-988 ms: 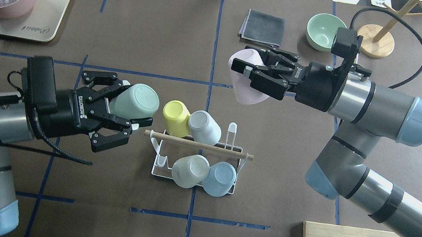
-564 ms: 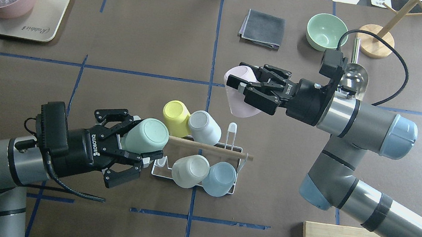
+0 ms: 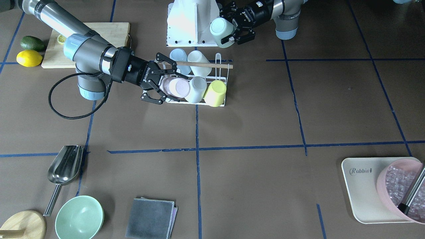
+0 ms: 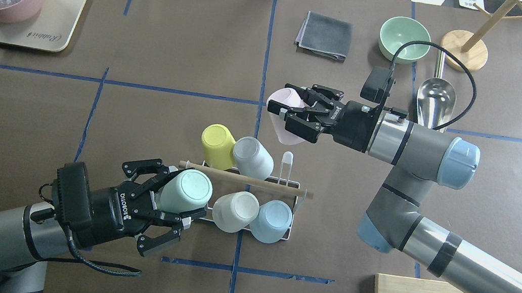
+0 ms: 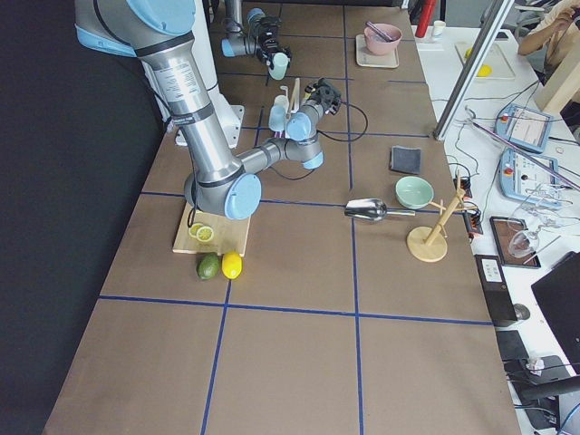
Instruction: Place cup on cup holder
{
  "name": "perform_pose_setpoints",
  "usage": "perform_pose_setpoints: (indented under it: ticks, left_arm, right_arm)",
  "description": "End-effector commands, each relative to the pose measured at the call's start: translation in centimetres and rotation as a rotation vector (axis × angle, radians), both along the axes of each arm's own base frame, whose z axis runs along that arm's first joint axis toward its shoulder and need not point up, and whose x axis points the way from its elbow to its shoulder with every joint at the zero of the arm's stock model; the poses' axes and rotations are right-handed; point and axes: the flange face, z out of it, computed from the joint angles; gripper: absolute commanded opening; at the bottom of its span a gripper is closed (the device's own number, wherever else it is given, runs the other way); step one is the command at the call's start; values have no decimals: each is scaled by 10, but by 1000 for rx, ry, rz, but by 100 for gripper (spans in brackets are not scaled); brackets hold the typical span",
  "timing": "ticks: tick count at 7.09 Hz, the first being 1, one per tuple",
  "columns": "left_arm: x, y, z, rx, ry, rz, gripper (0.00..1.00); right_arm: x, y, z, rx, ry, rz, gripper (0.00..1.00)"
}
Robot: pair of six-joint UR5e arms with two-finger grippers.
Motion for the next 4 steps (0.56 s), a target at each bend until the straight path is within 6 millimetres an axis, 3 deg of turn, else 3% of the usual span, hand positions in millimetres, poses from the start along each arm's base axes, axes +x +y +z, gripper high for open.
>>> perform_pose_setpoints:
  ticks: [1,3,4]
  left_arm:
    - [28,-4,1,1,-19,-4,6]
    - [33,-5,6,0,-27,-4,6]
    - [36,-6,5,0,-25,-4,6]
  right_arm:
    - [-13,14,2,23,9,-13,4]
    - [-14,20,0,28,4,-21,4]
    - [-17,32,-3,36,-5,-39,5]
